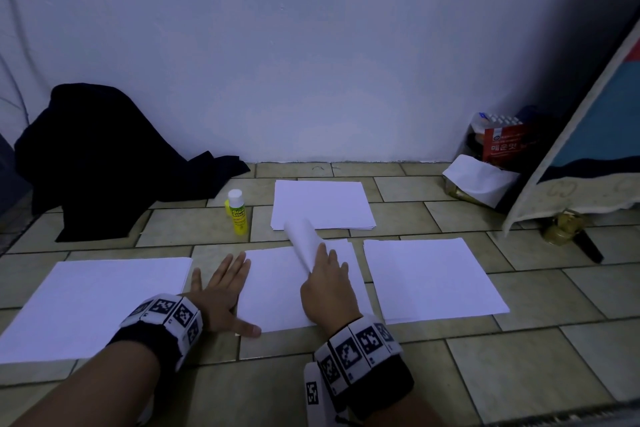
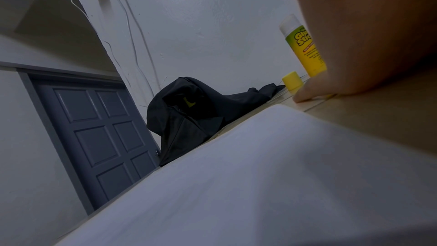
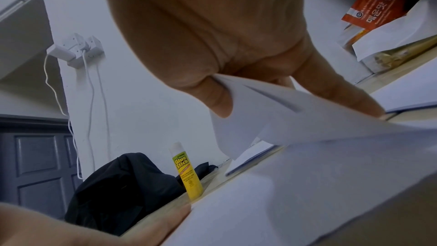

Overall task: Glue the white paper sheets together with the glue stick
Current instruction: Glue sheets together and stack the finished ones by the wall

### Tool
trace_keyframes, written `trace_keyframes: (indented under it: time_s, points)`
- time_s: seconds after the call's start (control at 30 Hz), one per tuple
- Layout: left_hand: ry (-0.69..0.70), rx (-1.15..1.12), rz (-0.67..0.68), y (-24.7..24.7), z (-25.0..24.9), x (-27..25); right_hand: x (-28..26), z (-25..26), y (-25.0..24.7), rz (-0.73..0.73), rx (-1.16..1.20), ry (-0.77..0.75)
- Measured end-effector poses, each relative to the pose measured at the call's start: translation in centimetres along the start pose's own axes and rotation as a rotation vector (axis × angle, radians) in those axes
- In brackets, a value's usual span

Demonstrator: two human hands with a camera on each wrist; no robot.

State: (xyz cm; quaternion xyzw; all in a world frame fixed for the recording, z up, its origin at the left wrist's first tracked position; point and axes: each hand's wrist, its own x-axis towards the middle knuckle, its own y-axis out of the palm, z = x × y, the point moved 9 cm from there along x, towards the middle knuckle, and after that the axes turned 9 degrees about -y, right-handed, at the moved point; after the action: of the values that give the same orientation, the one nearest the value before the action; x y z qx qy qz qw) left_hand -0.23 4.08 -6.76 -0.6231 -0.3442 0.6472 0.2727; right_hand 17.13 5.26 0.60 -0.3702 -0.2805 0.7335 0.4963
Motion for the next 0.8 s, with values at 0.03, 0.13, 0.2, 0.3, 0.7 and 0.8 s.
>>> trace_keyframes:
  time_s: [0.03, 0.13, 0.2, 0.3, 0.7, 0.8]
  points:
    - [-0.004, 0.002, -0.007, 0.0, 0.0, 0.0, -0.1, 0.0, -0.1, 0.001, 0.001, 0.011]
    - [-0.003, -0.007, -0.019, -0.1, -0.1, 0.0, -0.8, 0.4, -0.4, 0.004, -0.008, 0.019]
    - [0.017, 0.007, -0.005, -0.1, -0.1, 0.0, -1.3, 0.9, -1.3, -0.031, -0.031, 0.001]
    - [0.028, 0.002, 0.011, 0.0, 0.1, 0.1, -1.5, 1.4, -2.4, -0.076, -0.035, -0.03]
    - [-0.011, 0.004, -0.013, -0.2, -0.3, -0.5, -0.6, 0.0, 0.8, 0.042, 0.025, 0.069]
    - [0.001, 0.019, 0.006, -0.1, -0.1, -0.2, -0.5, 0.1, 0.8, 0.043, 0.04, 0.072]
